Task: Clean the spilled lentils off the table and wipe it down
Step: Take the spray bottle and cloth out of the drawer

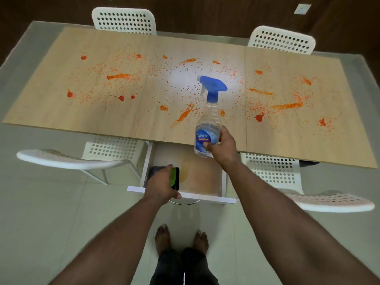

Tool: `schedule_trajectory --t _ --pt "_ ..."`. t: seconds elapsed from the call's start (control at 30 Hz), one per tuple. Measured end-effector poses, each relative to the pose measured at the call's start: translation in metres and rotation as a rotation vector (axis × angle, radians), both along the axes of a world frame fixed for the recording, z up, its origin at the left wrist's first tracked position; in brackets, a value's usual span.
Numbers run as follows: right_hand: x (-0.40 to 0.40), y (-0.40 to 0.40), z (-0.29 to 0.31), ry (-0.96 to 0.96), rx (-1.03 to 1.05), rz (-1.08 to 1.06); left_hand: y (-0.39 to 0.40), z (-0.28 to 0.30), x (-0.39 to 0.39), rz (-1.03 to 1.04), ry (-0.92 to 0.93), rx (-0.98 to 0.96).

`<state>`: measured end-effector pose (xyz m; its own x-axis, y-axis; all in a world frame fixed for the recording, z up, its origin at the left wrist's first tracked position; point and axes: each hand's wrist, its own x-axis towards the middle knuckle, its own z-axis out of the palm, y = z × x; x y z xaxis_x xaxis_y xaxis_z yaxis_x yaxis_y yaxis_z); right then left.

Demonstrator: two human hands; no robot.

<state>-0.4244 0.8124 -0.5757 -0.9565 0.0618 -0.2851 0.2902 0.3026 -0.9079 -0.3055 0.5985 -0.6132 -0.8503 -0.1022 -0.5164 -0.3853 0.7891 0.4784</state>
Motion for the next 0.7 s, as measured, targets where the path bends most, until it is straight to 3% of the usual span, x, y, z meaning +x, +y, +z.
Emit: schedule_trajectory --t 0.37,0.7 --pt "-0.020 -0.006 0.010 0.131 0.032 -0.009 -0.004 0.006 -0.006 -0.068 -0.028 -0.039" --pt "-0.027 0.003 0.006 0.129 0.092 -0.009 -0.003 0.010 -0.012 -0.073 -0.047 -0.052"
